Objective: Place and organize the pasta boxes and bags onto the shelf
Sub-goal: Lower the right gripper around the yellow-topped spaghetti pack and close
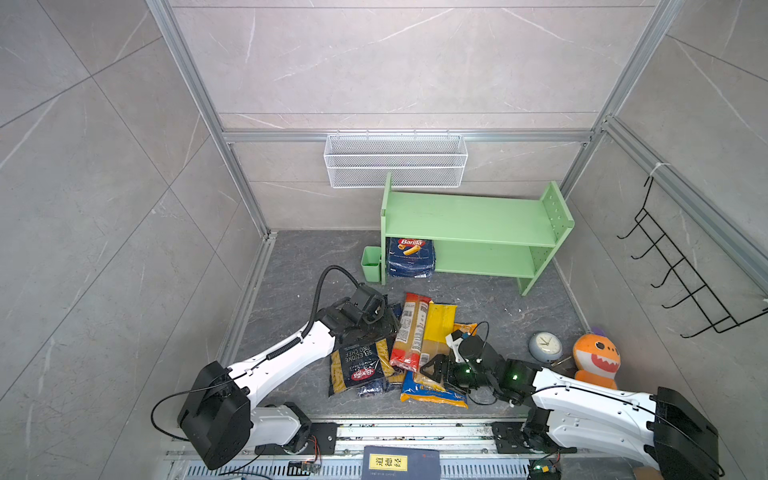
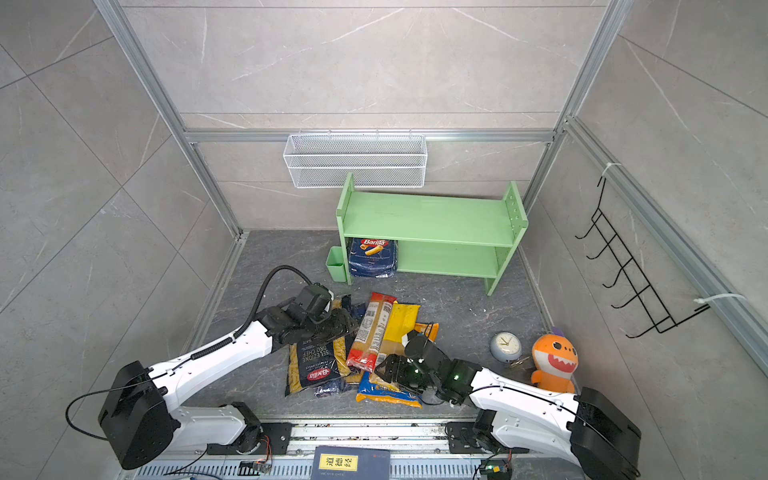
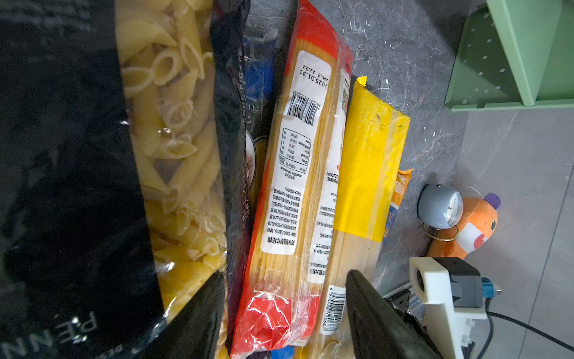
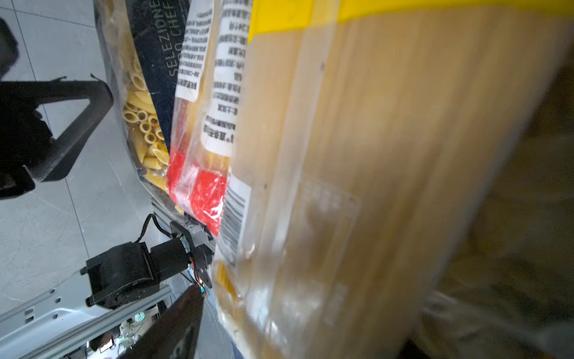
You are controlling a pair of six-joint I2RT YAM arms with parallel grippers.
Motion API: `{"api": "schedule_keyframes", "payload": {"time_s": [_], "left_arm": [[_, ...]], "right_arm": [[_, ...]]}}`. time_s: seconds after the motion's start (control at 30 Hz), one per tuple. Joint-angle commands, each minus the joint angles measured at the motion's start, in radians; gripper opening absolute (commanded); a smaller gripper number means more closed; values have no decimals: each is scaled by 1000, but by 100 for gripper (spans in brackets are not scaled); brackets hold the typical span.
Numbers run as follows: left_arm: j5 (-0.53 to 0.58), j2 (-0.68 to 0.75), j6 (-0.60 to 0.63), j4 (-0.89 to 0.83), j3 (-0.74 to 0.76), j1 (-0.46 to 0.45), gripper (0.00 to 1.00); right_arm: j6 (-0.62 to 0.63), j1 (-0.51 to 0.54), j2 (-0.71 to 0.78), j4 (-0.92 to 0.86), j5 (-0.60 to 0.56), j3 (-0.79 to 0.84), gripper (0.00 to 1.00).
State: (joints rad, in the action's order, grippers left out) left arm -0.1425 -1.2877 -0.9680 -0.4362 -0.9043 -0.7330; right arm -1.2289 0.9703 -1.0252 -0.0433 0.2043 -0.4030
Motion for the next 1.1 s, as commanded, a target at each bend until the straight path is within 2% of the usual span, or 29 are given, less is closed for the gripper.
{"api": "schedule_keyframes", "payload": {"time_s": [0.0,0.33,0.63,0.73,0.87,1.07], "left_arm": [[-3,46,18,-36,-1,4,66],[-3,58,42,-87,-27,5,67],[-18,44,69,-105,-52,5,67],[-20,49,72,-108,-50,5,67],[-20,63,81,-126,-48,6,67],[-11,79,95,-149,-57,18,67]], "right_arm": [[-58,44,21,53,-62,32,74],[-159,142,135,136,-250,141,74],[-178,224,32,214,-325,117,72],[-197,264,9,225,-391,115,71],[-217,298,23,240,-487,132,71],[-233,301,104,206,-562,168,71]]}}
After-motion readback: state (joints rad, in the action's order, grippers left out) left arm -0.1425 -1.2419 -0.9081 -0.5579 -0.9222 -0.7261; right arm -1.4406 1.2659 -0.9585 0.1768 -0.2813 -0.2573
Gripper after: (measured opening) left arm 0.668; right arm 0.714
